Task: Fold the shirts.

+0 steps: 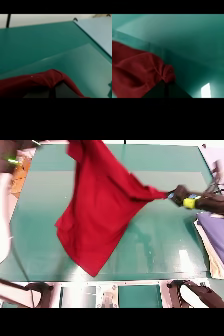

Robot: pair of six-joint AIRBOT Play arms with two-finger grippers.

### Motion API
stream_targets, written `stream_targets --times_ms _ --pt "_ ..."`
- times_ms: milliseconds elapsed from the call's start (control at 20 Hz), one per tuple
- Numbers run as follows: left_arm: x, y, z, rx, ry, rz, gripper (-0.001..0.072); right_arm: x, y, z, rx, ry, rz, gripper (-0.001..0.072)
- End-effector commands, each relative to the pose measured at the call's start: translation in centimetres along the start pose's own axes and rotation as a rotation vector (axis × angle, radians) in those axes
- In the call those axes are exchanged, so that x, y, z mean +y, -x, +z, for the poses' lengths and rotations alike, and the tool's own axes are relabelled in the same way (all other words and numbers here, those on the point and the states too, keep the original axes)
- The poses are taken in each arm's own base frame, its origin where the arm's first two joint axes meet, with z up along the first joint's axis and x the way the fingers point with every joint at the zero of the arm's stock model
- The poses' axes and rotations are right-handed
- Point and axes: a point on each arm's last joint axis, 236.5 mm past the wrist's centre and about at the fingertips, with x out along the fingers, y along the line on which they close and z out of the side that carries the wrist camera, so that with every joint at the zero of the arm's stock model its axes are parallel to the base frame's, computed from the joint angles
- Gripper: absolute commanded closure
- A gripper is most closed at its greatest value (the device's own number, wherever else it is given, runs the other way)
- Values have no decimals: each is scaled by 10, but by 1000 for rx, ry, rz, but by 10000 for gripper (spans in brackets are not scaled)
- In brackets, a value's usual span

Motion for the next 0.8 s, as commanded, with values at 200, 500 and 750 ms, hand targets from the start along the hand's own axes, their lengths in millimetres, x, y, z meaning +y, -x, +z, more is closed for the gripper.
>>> stream_targets --times_ms 200,500,750 --pt "11 -85 -152 343 240 -98 145 -87 -88 -50 194 -137 -85 673" --pt "41 39 -148 651 508 -135 688 -89 -43 20 137 -43 -70 298" --pt "69 108 -180 789 426 170 689 -118 -36 41 130 -15 -141 202"
